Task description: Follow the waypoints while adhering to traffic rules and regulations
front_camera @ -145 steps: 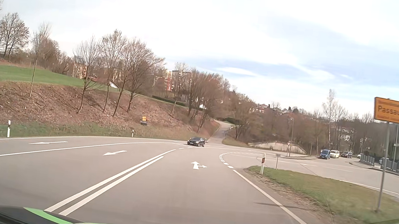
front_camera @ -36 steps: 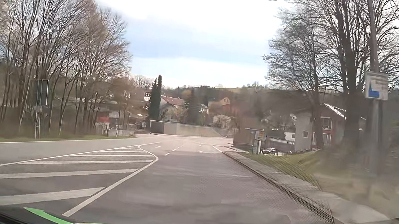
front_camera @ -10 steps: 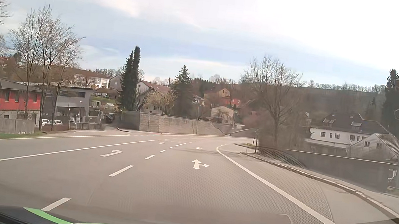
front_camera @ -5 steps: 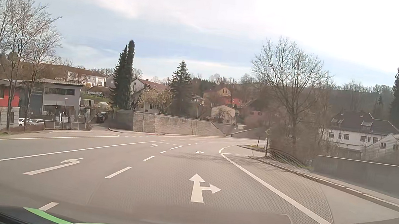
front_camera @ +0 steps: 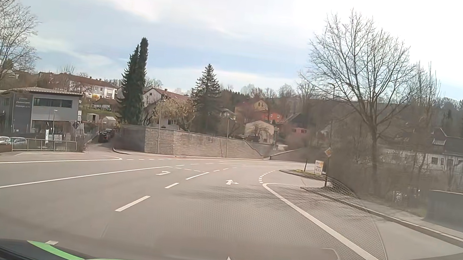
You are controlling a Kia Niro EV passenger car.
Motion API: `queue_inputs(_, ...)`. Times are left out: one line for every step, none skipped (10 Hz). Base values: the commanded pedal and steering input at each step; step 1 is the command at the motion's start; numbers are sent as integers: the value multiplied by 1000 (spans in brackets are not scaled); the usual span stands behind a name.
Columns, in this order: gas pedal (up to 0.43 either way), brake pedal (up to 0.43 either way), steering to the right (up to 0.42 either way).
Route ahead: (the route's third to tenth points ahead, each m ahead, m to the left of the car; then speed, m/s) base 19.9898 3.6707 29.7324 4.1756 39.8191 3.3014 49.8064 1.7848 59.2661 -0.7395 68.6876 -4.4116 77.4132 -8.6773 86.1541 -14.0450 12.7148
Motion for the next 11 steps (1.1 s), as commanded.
queue_inputs(0,43,4)
queue_inputs(0,43,5)
queue_inputs(0,43,5)
queue_inputs(0,43,6)
queue_inputs(0,43,7)
queue_inputs(0,43,8)
queue_inputs(0,43,9)
queue_inputs(0,43,10)
queue_inputs(0,43,11)
queue_inputs(0,43,12)
queue_inputs(0,43,13)
